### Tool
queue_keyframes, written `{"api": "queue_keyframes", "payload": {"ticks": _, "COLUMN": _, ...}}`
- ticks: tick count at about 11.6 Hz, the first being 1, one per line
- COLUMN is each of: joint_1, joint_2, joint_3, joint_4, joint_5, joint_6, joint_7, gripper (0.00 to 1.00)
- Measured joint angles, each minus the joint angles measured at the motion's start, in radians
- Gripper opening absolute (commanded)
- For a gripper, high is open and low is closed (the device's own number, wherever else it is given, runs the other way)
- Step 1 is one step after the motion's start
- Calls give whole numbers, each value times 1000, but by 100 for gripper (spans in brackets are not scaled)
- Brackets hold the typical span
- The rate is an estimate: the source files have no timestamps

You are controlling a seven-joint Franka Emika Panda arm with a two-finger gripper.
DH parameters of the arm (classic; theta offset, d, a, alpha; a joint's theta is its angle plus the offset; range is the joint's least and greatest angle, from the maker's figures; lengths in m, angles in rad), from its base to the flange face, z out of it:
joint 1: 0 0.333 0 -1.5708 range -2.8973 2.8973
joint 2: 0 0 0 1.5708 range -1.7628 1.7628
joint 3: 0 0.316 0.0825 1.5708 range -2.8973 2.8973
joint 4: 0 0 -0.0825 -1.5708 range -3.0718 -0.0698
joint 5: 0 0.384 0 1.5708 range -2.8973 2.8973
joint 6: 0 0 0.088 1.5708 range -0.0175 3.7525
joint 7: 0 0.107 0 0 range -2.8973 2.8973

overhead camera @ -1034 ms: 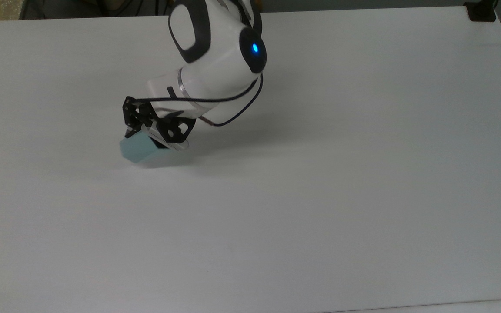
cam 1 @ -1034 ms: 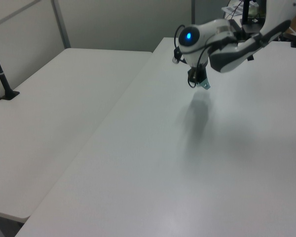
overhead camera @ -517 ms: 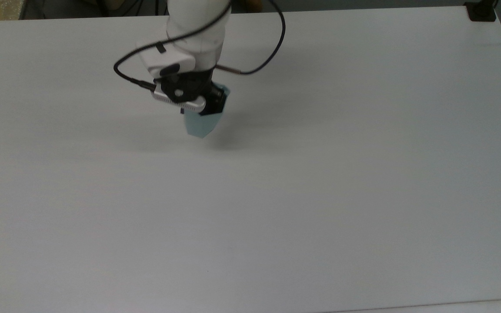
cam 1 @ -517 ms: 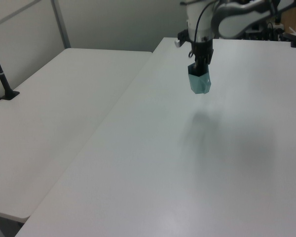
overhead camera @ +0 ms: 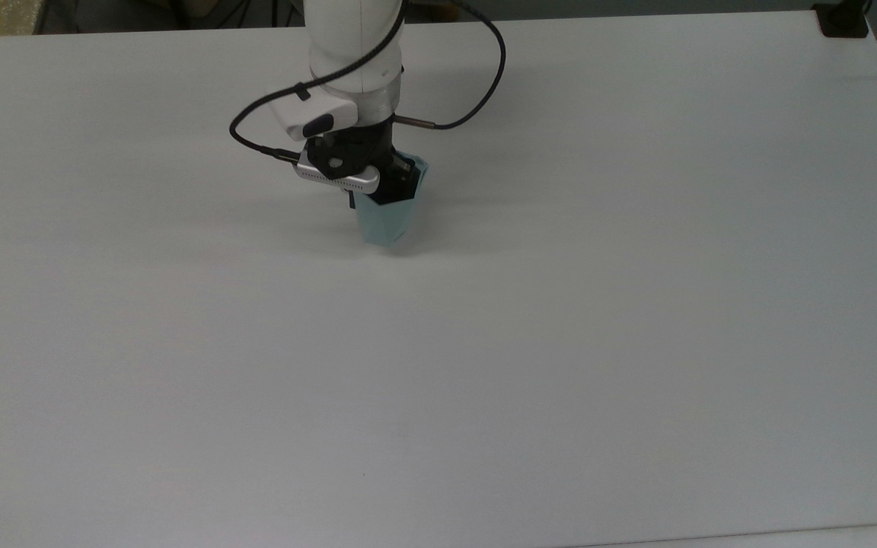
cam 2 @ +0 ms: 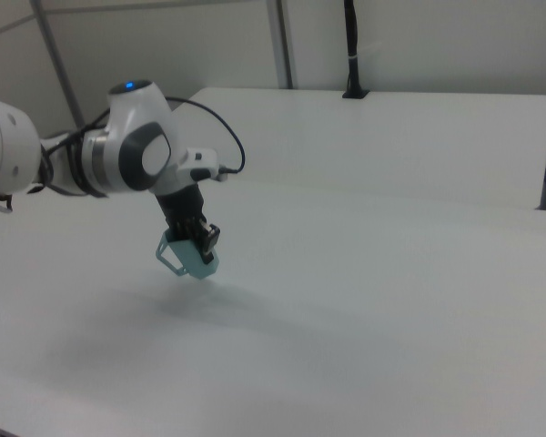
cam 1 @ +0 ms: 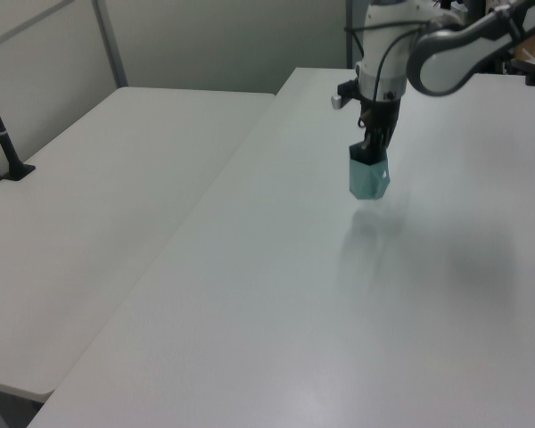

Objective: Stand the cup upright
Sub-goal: 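Lift and rotate the held cup so its base faces the table, lowering it, then open the gripper and raise it away from the upright cup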

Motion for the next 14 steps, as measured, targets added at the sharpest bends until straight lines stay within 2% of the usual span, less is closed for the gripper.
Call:
{"api": "queue_keyframes", "payload": {"ticks": 5, "joint_1": -1, "joint_2": 32, "joint_3": 1, "joint_4": -35, "joint_5": 0, "joint_6": 33, "joint_7": 14, "gripper": 0}}
{"api": "queue_keyframes", "payload": {"ticks": 6, "joint_1": -2, "joint_2": 44, "joint_3": 1, "joint_4": -35, "joint_5": 0, "joint_6": 34, "joint_7": 14, "gripper": 27}}
{"api": "queue_keyframes", "payload": {"ticks": 7, "joint_1": -3, "joint_2": 50, "joint_3": 1, "joint_4": -35, "joint_5": 3, "joint_6": 35, "joint_7": 15, "gripper": 49}}
{"api": "queue_keyframes", "payload": {"ticks": 8, "joint_1": -5, "joint_2": 50, "joint_3": 0, "joint_4": -34, "joint_5": 22, "joint_6": 35, "joint_7": 15, "gripper": 62}}
{"api": "queue_keyframes", "payload": {"ticks": 10, "joint_1": -13, "joint_2": 50, "joint_3": -1, "joint_4": -33, "joint_5": 42, "joint_6": 35, "joint_7": 15, "gripper": 100}}
{"api": "queue_keyframes", "payload": {"ticks": 14, "joint_1": -16, "joint_2": 41, "joint_3": -1, "joint_4": -22, "joint_5": 42, "joint_6": 20, "joint_7": 15, "gripper": 100}}
